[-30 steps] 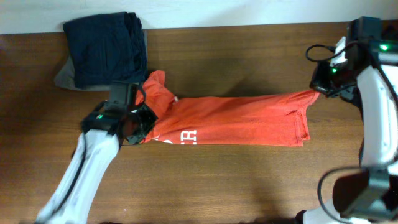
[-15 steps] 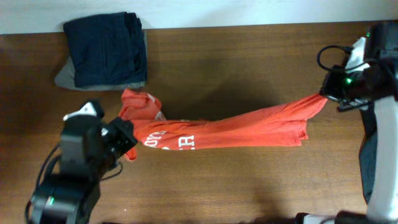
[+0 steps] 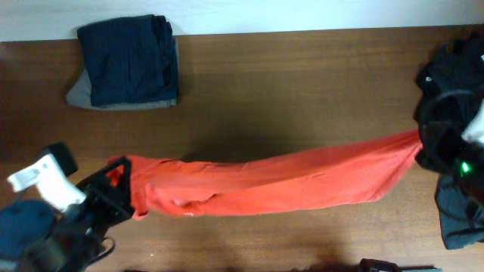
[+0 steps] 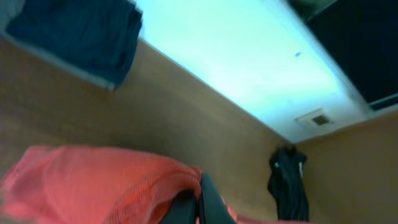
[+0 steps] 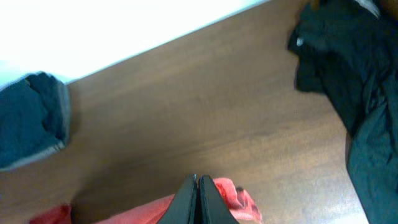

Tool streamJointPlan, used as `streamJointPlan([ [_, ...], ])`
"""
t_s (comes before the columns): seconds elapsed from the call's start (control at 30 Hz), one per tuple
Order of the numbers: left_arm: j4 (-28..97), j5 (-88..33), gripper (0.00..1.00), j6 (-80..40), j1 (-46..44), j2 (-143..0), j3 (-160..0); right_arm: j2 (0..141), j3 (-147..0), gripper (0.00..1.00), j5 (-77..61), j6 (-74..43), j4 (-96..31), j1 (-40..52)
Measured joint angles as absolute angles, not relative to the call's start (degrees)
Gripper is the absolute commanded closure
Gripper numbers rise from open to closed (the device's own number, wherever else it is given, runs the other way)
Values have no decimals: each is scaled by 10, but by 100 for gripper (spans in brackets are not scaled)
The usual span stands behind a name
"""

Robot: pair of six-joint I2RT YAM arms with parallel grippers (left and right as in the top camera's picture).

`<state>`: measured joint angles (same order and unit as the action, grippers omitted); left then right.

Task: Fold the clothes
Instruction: 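Lift the red T-shirt with both grippers, stretching it between them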

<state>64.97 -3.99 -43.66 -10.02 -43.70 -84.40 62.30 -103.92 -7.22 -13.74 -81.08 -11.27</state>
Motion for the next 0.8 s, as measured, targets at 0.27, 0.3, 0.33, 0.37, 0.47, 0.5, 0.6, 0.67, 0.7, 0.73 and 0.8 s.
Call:
streamJointPlan([
  [0.27, 731, -6, 99, -420, -100, -437, -972, 552, -1039, 96, -72, -138, -806, -113],
  [0.3, 739, 0, 99, -418, -100, -437, -988, 549, -1039, 96, -72, -137, -806, -113],
  [0.33, 745, 5, 99, -416, -100, -437, -1002, 548, -1039, 96, -72, -138, -806, -113],
  [0.37, 750, 8, 99, -414, -100, -436, -1015, 548, -1039, 96, -72, -138, -806, -113],
  [0.47, 761, 18, 99, -408, -100, -436, -1051, 550, -1039, 96, -72, -138, -806, -113],
  [0.5, 763, 23, 99, -405, -100, -436, -1062, 550, -1039, 96, -72, -138, -805, -113],
  [0.6, 764, 35, 99, -401, -100, -435, -1079, 550, -1039, 96, -74, -138, -801, -113],
  [0.67, 766, 41, 99, -400, -100, -435, -1081, 550, -1039, 96, -75, -138, -800, -113],
  [0.7, 769, 44, 99, -400, -100, -435, -1081, 550, -1039, 96, -75, -138, -797, -113],
  [0.73, 772, 48, 99, -400, -100, -436, -1081, 550, -1039, 96, -75, -138, -794, -113],
  [0.8, 778, 57, 99, -400, -100, -439, -1081, 550, -1039, 96, -75, -138, -787, -113],
])
